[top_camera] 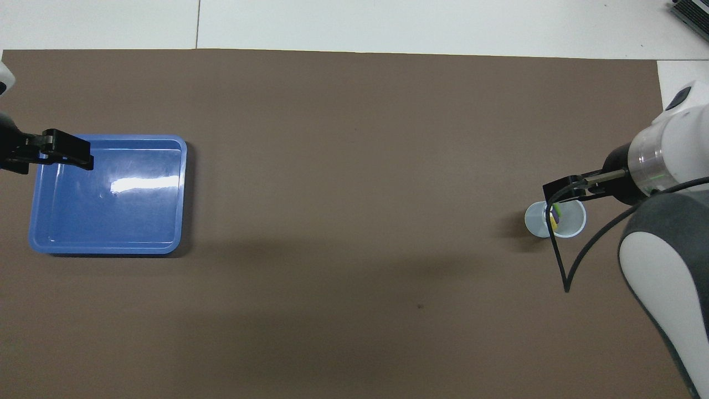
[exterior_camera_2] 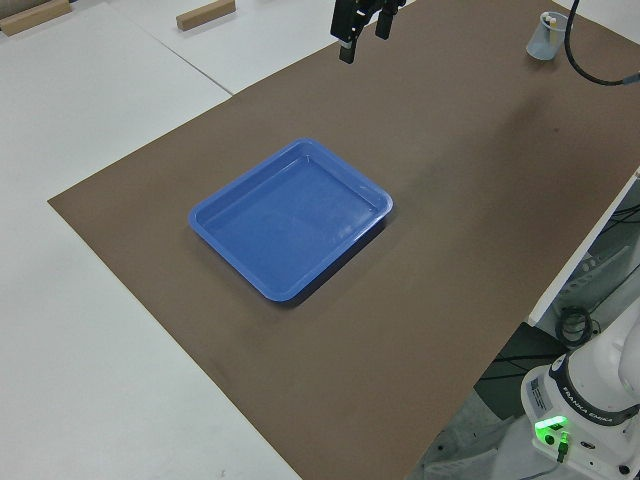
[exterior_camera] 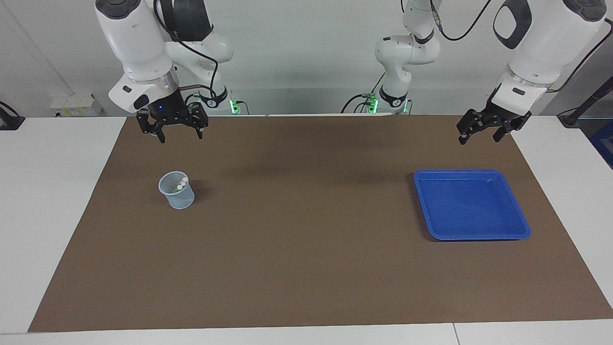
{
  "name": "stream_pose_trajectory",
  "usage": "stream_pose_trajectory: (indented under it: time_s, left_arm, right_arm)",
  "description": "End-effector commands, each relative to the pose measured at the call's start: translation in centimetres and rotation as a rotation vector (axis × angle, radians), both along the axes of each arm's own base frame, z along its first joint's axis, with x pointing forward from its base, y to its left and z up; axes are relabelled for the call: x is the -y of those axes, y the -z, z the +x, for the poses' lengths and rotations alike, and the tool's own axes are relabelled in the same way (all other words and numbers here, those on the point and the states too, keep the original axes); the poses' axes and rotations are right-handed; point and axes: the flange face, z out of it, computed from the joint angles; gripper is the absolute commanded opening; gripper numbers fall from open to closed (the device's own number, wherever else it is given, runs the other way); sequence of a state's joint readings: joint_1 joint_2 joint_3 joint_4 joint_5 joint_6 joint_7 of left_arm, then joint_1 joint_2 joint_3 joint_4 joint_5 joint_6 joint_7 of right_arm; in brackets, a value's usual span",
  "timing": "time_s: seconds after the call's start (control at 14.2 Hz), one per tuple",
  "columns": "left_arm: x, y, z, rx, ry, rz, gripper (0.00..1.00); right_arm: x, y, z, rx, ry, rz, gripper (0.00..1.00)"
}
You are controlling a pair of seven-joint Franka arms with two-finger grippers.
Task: Transfer and insert pens with both arms
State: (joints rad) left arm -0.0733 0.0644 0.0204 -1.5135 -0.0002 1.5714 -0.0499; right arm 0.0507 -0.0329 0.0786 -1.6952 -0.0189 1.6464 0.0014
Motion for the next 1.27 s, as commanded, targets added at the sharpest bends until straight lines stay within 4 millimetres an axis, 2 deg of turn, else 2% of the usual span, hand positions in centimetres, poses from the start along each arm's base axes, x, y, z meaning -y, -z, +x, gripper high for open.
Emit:
stream_pose_trajectory:
  time_s: [0.0,0.28,0.35,0.56,0.77,0.91,1.2]
  left_arm:
    - [-0.1,-0.6,-0.1,0.004,0.011,0.012,1.0]
    - [-0.1,-0.6,-0.1,0.004,0.011,0.012,1.0]
    - [-0.1,-0.6,-0.1,0.004,0.011,0.012,1.0]
    - [-0.1,-0.6,-0.1,0.004,0.009,0.012,1.0]
    - [-0.2,-0.6,-0.1,0.004,0.008,0.012,1.0]
    - [-0.2,-0.6,-0.1,0.006,0.008,0.012,1.0]
    - [-0.2,-0.7,-0.1,0.007,0.008,0.012,1.0]
  right_arm:
    - [-0.2,-0.6,-0.6,-0.011,0.021,0.019,1.0]
    - [0.3,-1.3,-0.6,-0.01,0.039,0.023,1.0]
    - [0.9,-1.4,-0.6,-0.008,0.052,0.023,1.0]
    - [4.5,-1.4,-0.3,-0.009,0.116,0.027,1.0]
    - [6.0,-1.4,-0.3,-0.011,0.144,0.029,1.0]
    - [6.3,-1.4,-0.3,-0.011,0.15,0.031,1.0]
    - [5.6,-1.4,-0.3,-0.012,0.138,0.029,1.0]
